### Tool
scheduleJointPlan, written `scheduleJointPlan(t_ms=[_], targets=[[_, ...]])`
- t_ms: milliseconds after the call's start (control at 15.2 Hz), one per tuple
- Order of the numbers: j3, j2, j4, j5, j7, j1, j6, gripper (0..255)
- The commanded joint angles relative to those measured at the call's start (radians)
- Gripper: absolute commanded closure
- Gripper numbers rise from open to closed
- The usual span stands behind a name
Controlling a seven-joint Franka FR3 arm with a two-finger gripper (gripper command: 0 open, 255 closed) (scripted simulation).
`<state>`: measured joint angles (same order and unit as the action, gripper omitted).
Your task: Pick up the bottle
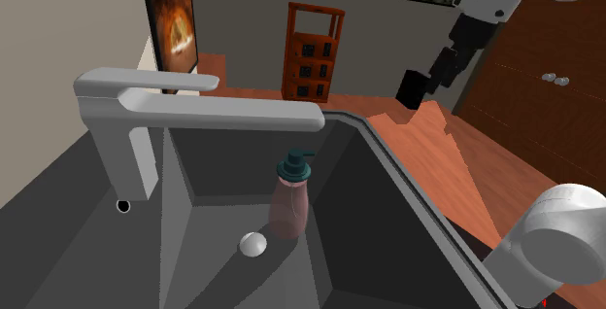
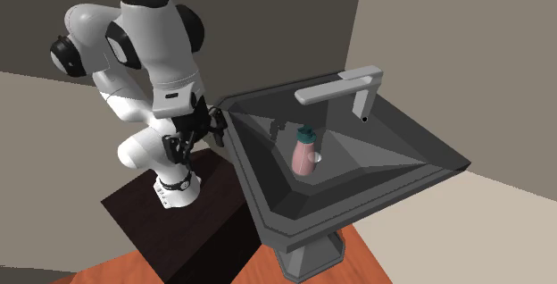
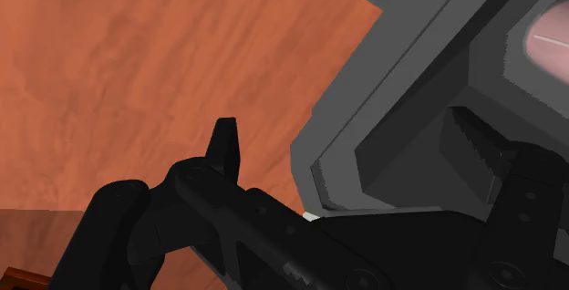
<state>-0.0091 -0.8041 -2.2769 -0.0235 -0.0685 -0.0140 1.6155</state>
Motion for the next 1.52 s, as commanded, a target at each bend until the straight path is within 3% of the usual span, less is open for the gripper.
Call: scheduleJointPlan(t_ms=[0,726,1452], targets=[[0.000,0.000,0.000,0.000,0.000,0.000,0.000,0],[0.185,-0.008,-0.188,0.152,0.129,0.102,0.289,0],[0.406,0.135,-0.244,0.256,0.262,0.190,0.619,0]])
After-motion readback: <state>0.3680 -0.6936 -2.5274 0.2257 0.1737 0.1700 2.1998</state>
